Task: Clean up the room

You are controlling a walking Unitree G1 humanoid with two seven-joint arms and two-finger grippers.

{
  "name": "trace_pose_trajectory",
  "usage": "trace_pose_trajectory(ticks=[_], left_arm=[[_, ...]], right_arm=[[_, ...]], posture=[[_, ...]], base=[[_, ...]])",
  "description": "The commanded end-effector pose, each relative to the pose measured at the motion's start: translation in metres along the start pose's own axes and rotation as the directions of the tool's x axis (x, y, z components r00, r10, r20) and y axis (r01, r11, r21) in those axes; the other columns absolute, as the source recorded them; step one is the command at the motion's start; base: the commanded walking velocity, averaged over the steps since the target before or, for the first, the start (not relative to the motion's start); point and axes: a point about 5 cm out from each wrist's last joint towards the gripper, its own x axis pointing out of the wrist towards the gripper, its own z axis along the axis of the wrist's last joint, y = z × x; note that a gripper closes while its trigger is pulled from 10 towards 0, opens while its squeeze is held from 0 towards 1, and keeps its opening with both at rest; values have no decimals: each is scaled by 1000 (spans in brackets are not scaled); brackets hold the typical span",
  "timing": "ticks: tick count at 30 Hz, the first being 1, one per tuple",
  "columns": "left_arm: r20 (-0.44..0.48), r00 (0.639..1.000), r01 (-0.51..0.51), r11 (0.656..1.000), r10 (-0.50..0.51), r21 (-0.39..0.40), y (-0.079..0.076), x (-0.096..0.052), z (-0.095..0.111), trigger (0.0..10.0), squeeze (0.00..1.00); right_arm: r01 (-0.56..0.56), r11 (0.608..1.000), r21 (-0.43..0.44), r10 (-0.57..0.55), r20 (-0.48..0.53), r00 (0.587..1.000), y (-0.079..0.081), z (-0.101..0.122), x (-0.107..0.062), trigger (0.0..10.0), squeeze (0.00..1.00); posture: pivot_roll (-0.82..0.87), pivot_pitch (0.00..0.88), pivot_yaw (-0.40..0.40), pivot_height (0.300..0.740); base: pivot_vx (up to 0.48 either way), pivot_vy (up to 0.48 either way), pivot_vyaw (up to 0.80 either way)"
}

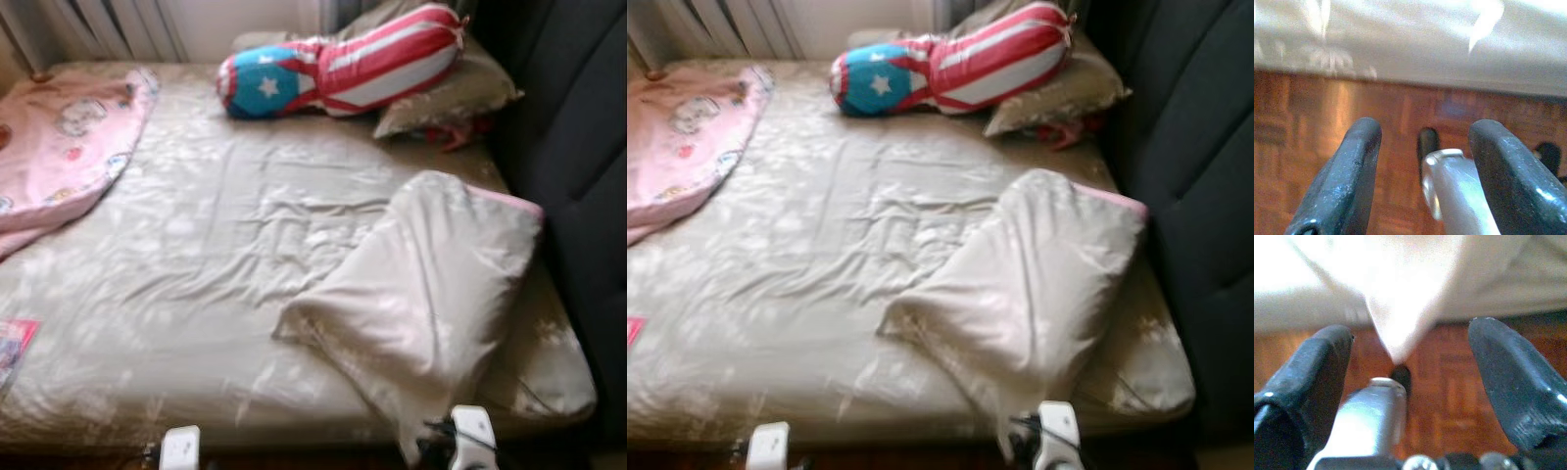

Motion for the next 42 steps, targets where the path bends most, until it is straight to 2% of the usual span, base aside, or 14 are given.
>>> trace_pose_trajectory(ticks=[1, 9, 14, 23, 27, 28, 29, 30, 31, 33, 34, 35, 37, 42], left_arm=[[3, 1000, 22, 999, -22, -23, -10, -1, -1, 10000, 0], [-4, 1000, 16, 1000, -16, -24, -8, -1, -4, 10000, 0], [7, 1000, 12, 1000, -11, -25, -5, -2, -5, 10000, 0], [136, 990, 35, 998, -29, -45, -6, 1, 18, 10000, 0], [239, 969, 64, 998, -57, -20, -10, 3, 40, 10000, 0], [258, 964, 68, 998, -62, -14, -11, 3, 44, 10000, 0], [272, 960, 73, 997, -67, -10, -12, 3, 47, 10000, 0], [301, 950, 83, 997, -80, 3, -14, 3, 55, 10000, 0], [307, 948, 85, 996, -83, 5, -15, 3, 56, 10000, 0], [319, 943, 91, 996, -90, 10, -16, 3, 59, 10000, 0], [341, 934, 102, 995, -103, 20, -17, 2, 62, 10000, 0], [341, 934, 102, 995, -103, 20, -17, 2, 62, 10000, 0], [362, 925, 114, 993, -117, 29, -18, 1, 64, 10000, 0], [389, 912, 125, 991, -130, 39, -16, -1, 65, 10000, 0]], right_arm=[[39, 999, 4, -39, -42, 998, -13, -15, -6, 10000, 0], [63, 998, 6, -63, -12, 998, -14, -13, -7, 10000, 0], [57, 997, 55, -59, 35, 998, -14, -12, -8, 10000, 0], [88, 987, 137, -105, 117, 988, -15, -10, -10, 10000, 0], [70, 979, 194, -100, 150, 984, -14, -12, -12, 10000, 0], [65, 978, 197, -96, 152, 984, -14, -12, -12, 10000, 263], [64, 978, 197, -95, 152, 984, -14, -13, -12, 10000, 380], [67, 976, 205, -98, 144, 985, -13, -15, -13, 10000, 600], [68, 976, 207, -99, 143, 985, -13, -16, -13, 10000, 600], [67, 975, 213, -99, 141, 985, -13, -17, -13, 10000, 525], [46, 974, 220, -97, 229, 969, -2, 24, -1, 10000, 0], [46, 974, 220, -97, 229, 969, -2, 24, -1, 10000, 0], [14, 976, 218, -81, 304, 949, 9, 61, 7, 10000, 0], [9, 976, 219, -83, 332, 940, 12, 70, 8, 10000, 0]], posture=[[-90, 162, -24, 740], [-87, 169, -28, 740], [-89, 175, -28, 740], [-82, 190, -25, 740], [-80, 200, -22, 740], [-78, 205, -20, 740], [-78, 205, -20, 740], [-73, 212, -17, 740], [-71, 214, -16, 740], [-65, 218, -13, 740], [-53, 230, -4, 740], [-53, 230, -4, 740], [-45, 240, 3, 740], [-24, 261, 22, 740]], base=[[0, 0, 0], [0, 0, 0], [0, 0, 0], [0, 0, 0], [0, 0, 0], [0, 0, 0], [0, 0, 0], [0, 0, 0], [0, 0, 0], [0, 0, 0], [0, 0, 0], [0, 0, 0], [0, 0, 0], [0, 0, 0]])
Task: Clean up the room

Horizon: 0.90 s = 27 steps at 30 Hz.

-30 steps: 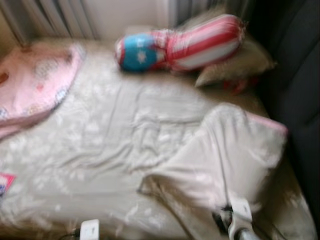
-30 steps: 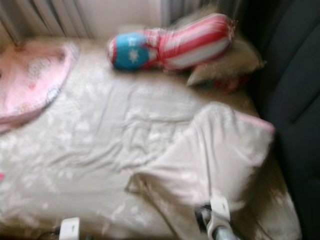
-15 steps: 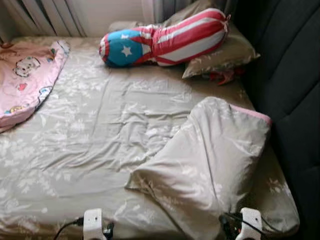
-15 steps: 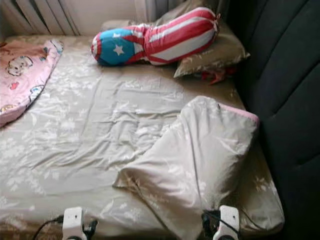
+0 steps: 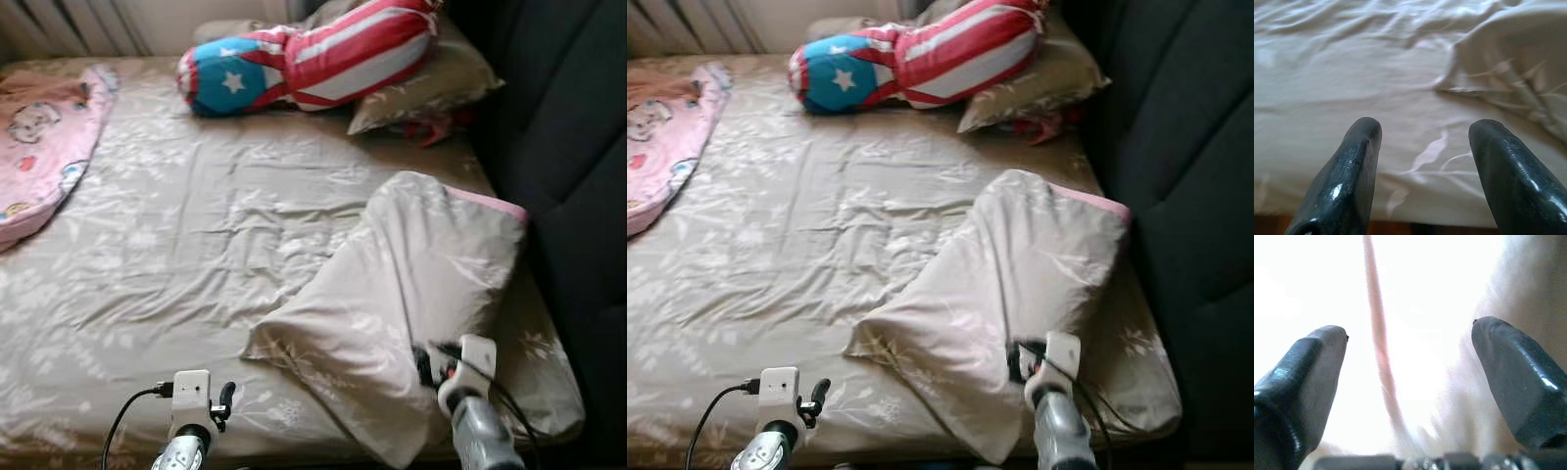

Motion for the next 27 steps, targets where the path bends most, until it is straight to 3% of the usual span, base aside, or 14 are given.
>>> trace_pose_trajectory(ticks=[1, 10, 11, 12, 18, 19, 20, 21, 25, 27], left_arm=[[-16, 1000, 3, 1000, -3, 3, 4, -6, -7, 10000, 0], [18, 1000, 2, 1000, -2, 19, 15, -12, -6, 10000, 0], [18, 1000, 4, 1000, -4, 22, 16, -13, -6, 10000, 0], [16, 1000, 6, 1000, -7, 27, 18, -14, -7, 10000, 0], [6, 1000, 15, 999, -15, 40, 21, -15, -8, 10000, 0], [7, 1000, 20, 999, -21, 46, 21, -15, -7, 10000, 0], [8, 1000, 23, 999, -23, 49, 21, -15, -7, 10000, 0], [10, 1000, 23, 998, -24, 50, 21, -14, -6, 10000, 0], [12, 1000, 22, 998, -23, 51, 22, -14, -4, 10000, 0], [10, 1000, 27, 998, -28, 55, 22, -14, -5, 10000, 0]], right_arm=[[41, 999, 35, -38, -73, 997, -6, -19, -7, 10000, 0], [67, 998, 1, -66, -138, 988, -4, -22, -6, 10000, 0], [70, 998, -5, -70, -146, 987, -4, -23, -6, 10000, 565], [85, 996, -10, -86, -153, 985, -4, -26, -7, 10000, 1000], [174, 984, 23, -167, -179, 970, -10, -34, -12, 10000, 1000], [174, 984, 29, -165, -192, 967, -10, -37, -14, 10000, 384], [171, 985, 30, -162, -198, 967, -9, -39, -15, 10000, 384], [166, 986, 27, -157, -214, 964, -8, -43, -16, 10000, 0], [184, 982, 35, -171, -233, 957, -9, -49, -20, 10000, 0], [194, 978, 79, -168, -253, 953, -8, -53, -21, 10000, 0]], posture=[[-21, 268, 29, 740], [11, 298, 52, 740], [12, 301, 57, 740], [11, 304, 63, 740], [0, 302, 69, 740], [0, 300, 69, 740], [0, 300, 69, 740], [0, 300, 69, 740], [4, 294, 71, 740], [1, 288, 71, 740]], base=[[0, 0, 0], [0, 0, 0], [0, 0, 0], [0, 0, 0], [0, 0, 0], [0, 0, 0], [0, 0, 0], [0, 0, 0], [0, 0, 0], [0, 0, 0]])
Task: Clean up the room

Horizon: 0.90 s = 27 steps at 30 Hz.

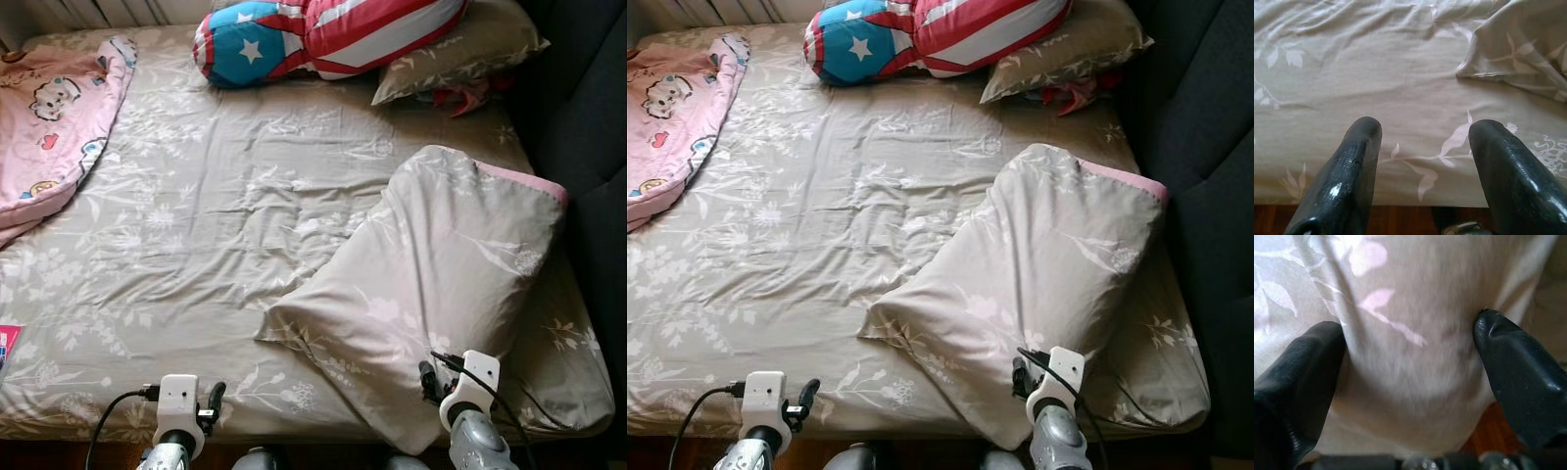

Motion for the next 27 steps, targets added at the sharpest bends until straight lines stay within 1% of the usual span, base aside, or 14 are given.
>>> trace_pose_trajectory(ticks=[1, 2, 3, 4, 8, 13, 15, 21, 22, 23, 24, 25, 27], left_arm=[[-53, 999, -10, 1000, 10, -3, 6, -9, -13, 10000, 0], [-53, 999, -10, 1000, 10, -3, 6, -9, -13, 10000, 0], [-53, 999, -5, 1000, 5, 6, 6, -9, -13, 10000, 0], [-53, 999, -5, 1000, 5, 6, 6, -9, -13, 10000, 0], [-43, 999, -13, 1000, 13, 9, 9, -10, -11, 10000, 0], [-20, 1000, -8, 1000, 8, 25, 13, -16, -8, 10000, 0], [-20, 1000, -6, 1000, 7, 29, 15, -18, -9, 10000, 0], [20, 1000, -2, 1000, 1, 31, 16, -22, 0, 10000, 0], [25, 1000, -1, 1000, 0, 31, 16, -22, 2, 10000, 0], [29, 1000, 0, 1000, -1, 31, 16, -23, 3, 10000, 0], [31, 1000, 1, 999, -2, 32, 16, -23, 4, 10000, 0], [33, 999, 2, 999, -3, 33, 17, -24, 4, 10000, 0], [47, 999, 5, 999, -6, 33, 17, -25, 10, 10000, 0]], right_arm=[[25, 998, 53, -19, -110, 994, -4, -25, -7, 10000, 0], [25, 998, 53, -19, -110, 994, -4, -25, -7, 10000, 0], [32, 996, 84, -19, -150, 989, -4, -30, -8, 10000, 0], [44, 995, 88, -29, -166, 986, -5, -32, -9, 10000, 0], [69, 988, 137, -42, -192, 980, -6, -36, -10, 10000, 0], [40, 994, 102, -19, -199, 980, -3, -35, -9, 10000, 0], [41, 994, 105, -20, -199, 980, -4, -34, -8, 10000, 0], [43, 994, 102, -22, -205, 978, -6, -35, -9, 10000, 0], [40, 994, 101, -19, -209, 978, -6, -36, -9, 9216, 0], [38, 994, 100, -16, -212, 977, -6, -36, -9, 9216, 0], [34, 995, 97, -13, -212, 977, -5, -37, -10, 2667, 0], [30, 995, 93, -9, -212, 977, -5, -37, -10, 0, 0], [15, 995, 97, 6, -221, 975, -2, -40, -11, 0, 0]], posture=[[3, 287, 73, 740], [3, 287, 73, 740], [3, 286, 73, 740], [3, 286, 73, 740], [37, 295, 80, 740], [62, 325, 97, 740], [69, 337, 103, 740], [99, 372, 117, 740], [101, 377, 119, 740], [103, 380, 120, 740], [105, 384, 122, 740], [106, 386, 123, 740], [112, 396, 125, 740]], base=[[0, 0, 0], [0, 0, 0], [0, 0, 0], [0, 0, 0], [0, 0, 0], [0, 0, 0], [0, 0, 0], [0, 0, 0], [0, 0, 0], [0, 0, 0], [0, 0, 0], [0, 0, 0], [0, 0, 0]])
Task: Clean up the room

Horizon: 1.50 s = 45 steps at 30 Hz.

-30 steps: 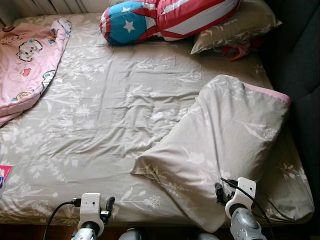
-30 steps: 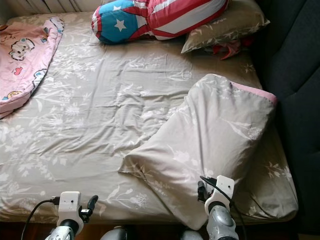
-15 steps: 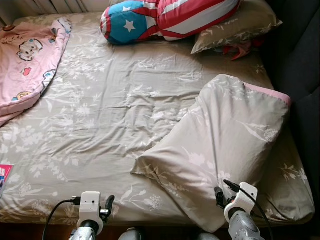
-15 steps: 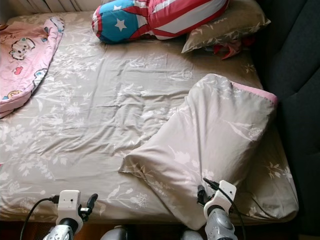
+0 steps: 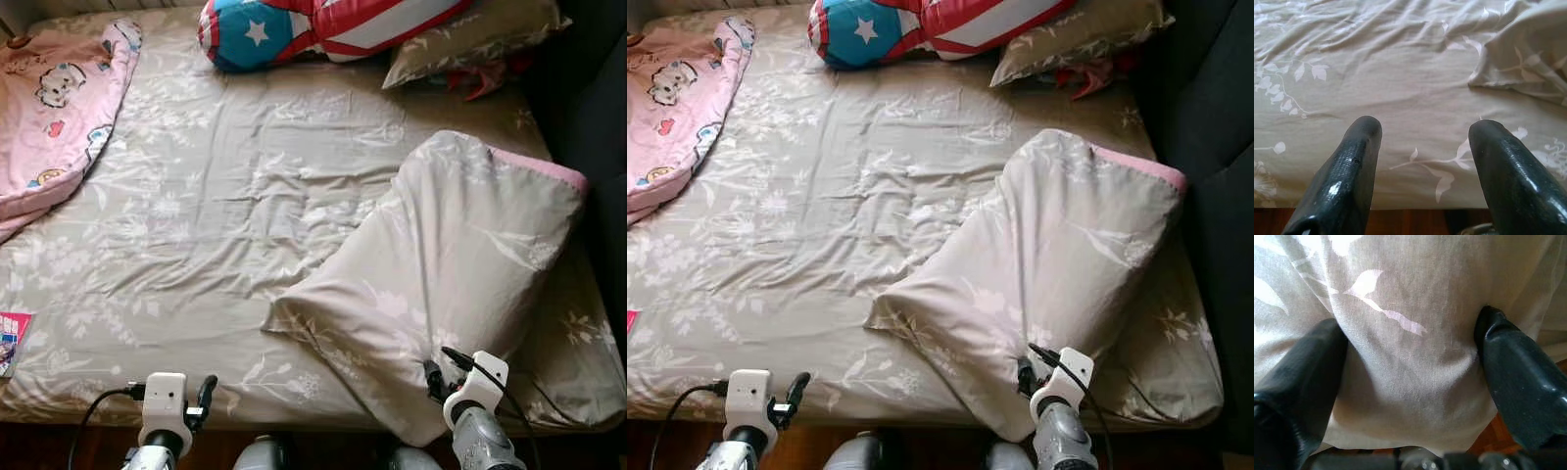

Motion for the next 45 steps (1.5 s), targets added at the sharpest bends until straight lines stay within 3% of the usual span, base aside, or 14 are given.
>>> trace_pose_trajectory(ticks=[1, 11, 23, 45], left_arm=[[-49, 999, -1, 1000, 2, 7, 4, -8, -8, 10000, 0], [-43, 999, 9, 1000, -9, 1, 1, -9, -2, 10000, 0], [-70, 997, 14, 1000, -14, -12, -5, -7, -6, 10000, 0], [-75, 997, 13, 999, -15, -31, -14, 9, -4, 10000, 0]], right_arm=[[10, 1000, 3, -10, -162, 987, -4, -41, -11, 0, 0], [-39, 999, -13, 36, -164, 986, 4, -47, -12, 0, 0], [-48, 998, -34, 42, -158, 987, 1, -44, -12, 0, 0], [-70, 997, -43, 62, -166, 984, 7, -46, -12, 0, 0]], posture=[[112, 396, 125, 740], [106, 398, 122, 740], [81, 371, 98, 740], [35, 317, 71, 740]], base=[[0, 0, 0], [0, 0, 0], [0, 0, 0], [0, 0, 0]])
